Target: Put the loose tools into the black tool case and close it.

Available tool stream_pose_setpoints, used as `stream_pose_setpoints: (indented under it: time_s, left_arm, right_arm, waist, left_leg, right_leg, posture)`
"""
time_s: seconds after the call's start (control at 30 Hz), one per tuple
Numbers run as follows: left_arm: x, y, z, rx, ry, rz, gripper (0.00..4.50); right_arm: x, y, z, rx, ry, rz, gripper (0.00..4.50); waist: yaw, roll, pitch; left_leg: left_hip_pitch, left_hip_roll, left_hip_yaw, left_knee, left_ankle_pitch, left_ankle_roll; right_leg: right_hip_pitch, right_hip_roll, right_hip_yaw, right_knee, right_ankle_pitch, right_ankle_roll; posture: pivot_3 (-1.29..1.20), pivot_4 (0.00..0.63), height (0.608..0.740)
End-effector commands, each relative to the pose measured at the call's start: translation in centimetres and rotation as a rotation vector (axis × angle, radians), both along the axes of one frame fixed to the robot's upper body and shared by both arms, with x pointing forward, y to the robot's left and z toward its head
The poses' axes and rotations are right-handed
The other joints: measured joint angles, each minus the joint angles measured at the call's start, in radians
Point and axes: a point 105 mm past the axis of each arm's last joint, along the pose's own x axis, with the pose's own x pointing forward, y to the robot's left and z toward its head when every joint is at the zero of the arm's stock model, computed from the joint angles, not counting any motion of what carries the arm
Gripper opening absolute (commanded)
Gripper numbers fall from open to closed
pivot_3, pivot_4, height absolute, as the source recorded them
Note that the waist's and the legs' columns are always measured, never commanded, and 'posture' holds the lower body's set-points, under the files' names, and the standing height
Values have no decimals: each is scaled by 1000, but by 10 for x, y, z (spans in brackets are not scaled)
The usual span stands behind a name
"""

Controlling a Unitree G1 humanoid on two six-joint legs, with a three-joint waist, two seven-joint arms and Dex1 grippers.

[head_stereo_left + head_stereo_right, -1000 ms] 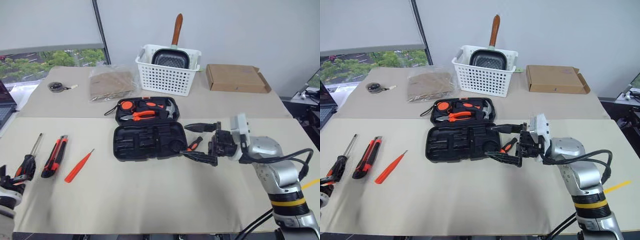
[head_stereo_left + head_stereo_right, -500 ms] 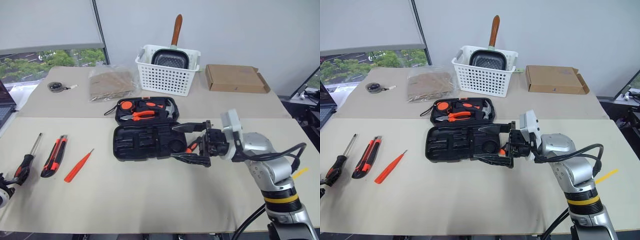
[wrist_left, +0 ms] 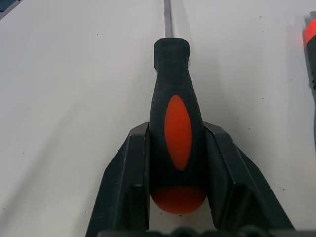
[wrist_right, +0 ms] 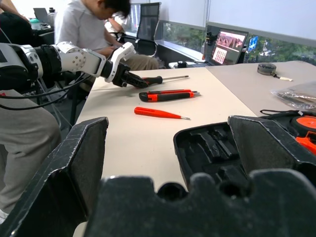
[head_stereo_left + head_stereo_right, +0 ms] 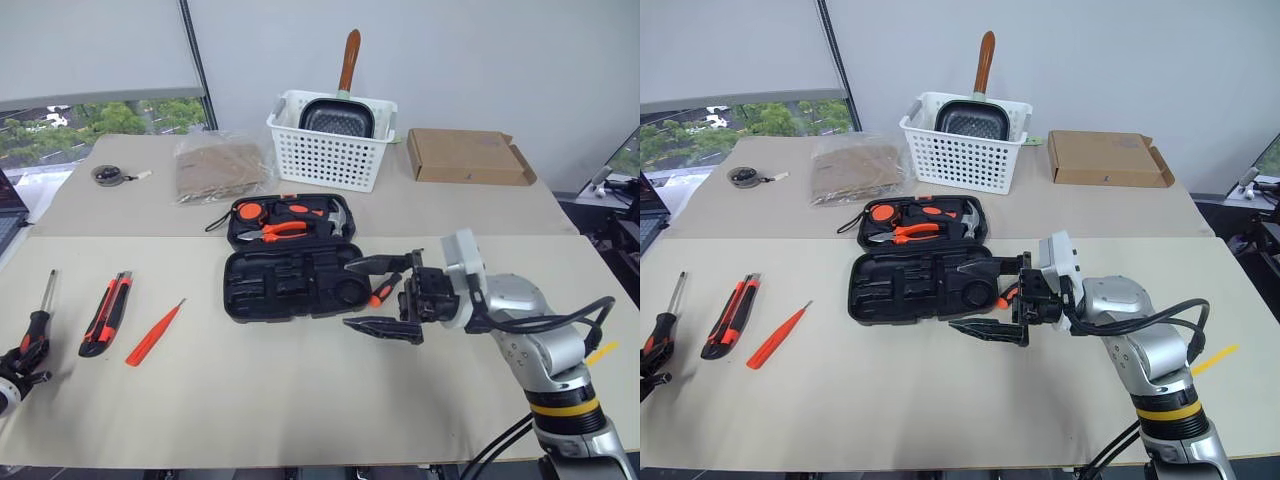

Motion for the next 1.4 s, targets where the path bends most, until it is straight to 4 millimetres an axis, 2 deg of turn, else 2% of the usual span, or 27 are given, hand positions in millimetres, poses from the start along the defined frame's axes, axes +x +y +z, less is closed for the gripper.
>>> stream_pose_setpoints:
  time_s: [0.03, 0.07, 0.17, 0.27, 0.37, 0.43, 0.5, 0.6, 0.67, 0.83, 0.97, 1.17, 1.4]
  left_arm:
    - [13, -1, 76, 154, -294, -25, 955]
    - [17, -9, 90, 168, -355, -66, 955]
    - [37, -60, 136, 211, -539, -345, 955]
    - [56, -108, 152, 290, -520, -628, 955]
    - [73, -141, 149, 356, -456, -826, 955]
    - [87, -175, 139, 459, -365, -1031, 955]
    - [95, -192, 131, 524, -314, -1151, 955]
    - [113, -226, 116, 584, -268, -1360, 955]
    - [122, -235, 106, 620, -228, -1439, 955]
    - [146, -245, 83, 686, -110, -1534, 955]
    - [162, -255, 75, 719, -77, -1570, 955]
    - [173, -269, 69, 662, -70, -1596, 955]
    - [182, -267, 58, 724, 36, -1587, 955]
  right_arm:
    - [1, -10, 11, 33, -50, -22, 4500]
    - [3, -12, 11, 33, -50, -31, 4500]
    - [11, -25, 12, 33, -42, -79, 4500]
    - [20, -37, 9, 27, -41, -132, 4500]
    - [24, -46, 5, 23, -37, -171, 4500]
    - [27, -55, 1, 33, -29, -215, 4500]
    - [28, -60, -2, 32, -27, -239, 4500]
    - [26, -69, -8, 23, -32, -287, 4500]
    - [24, -72, -10, 21, -38, -318, 4500]
    - [19, -84, -16, -8, -63, -429, 4500]
    - [16, -92, -18, -14, -76, -518, 4500]
    - [10, -95, -18, -14, -68, -559, 4500]
    - [9, -93, -18, -12, -69, -562, 4500]
  waist:
    - [3, -3, 0]
    - [5, -5, 0]
    - [14, -7, 0]
    - [22, -7, 0]
    - [23, -5, 0]
    - [23, -3, 1]
    - [23, -3, 1]
    - [24, -3, 1]
    - [24, -3, 1]
    - [11, -3, 1]
    - [7, -4, 1]
    - [2, -4, 2]
    - [-2, -4, 2]
  left_leg:
    - [0, 0, 0, 0, 0, 0]
    - [0, 0, -1, 0, 0, -1]
    - [0, 0, -2, 0, 0, -1]
    - [0, -1, 1, 0, 0, -1]
    - [0, -1, 2, 0, 1, -1]
    - [0, -1, 4, 0, 3, -4]
    - [-1, -1, 4, -1, 7, -10]
    - [-1, 0, 4, -1, 8, -8]
    - [-2, 0, 5, -1, 12, -3]
    - [-1, 0, 7, -1, 12, 1]
    - [-1, 0, 7, -1, 11, 3]
    - [-2, -1, 7, 1, 6, 10]
    - [-2, 0, 7, 3, 6, 11]
  right_leg:
    - [0, 0, 0, 0, 0, 0]
    - [0, -1, 0, 0, 2, -3]
    - [0, -3, 0, -1, 5, -9]
    - [1, -4, -3, -1, 5, -7]
    - [4, 3, -4, 0, 2, -2]
    - [4, 6, -4, 1, 1, -2]
    - [3, 9, -4, 0, 1, -2]
    - [3, 12, -2, 0, 1, -2]
    - [3, 12, -3, 0, 1, -2]
    - [3, 13, 1, 1, 1, -1]
    - [3, 13, 1, 0, 1, -1]
    - [3, 12, 1, 0, 1, 0]
    - [3, 12, 1, 1, 1, 0]
  posture:
    - [0, 150, 700]
    - [0, 150, 700]
    - [0, 150, 700]
    - [0, 150, 700]
    - [0, 150, 700]
    - [0, 150, 700]
    - [0, 150, 700]
    - [0, 150, 700]
    - [0, 150, 700]
    - [0, 150, 700]
    - [0, 150, 700]
    - [0, 150, 700]
    - [0, 150, 700]
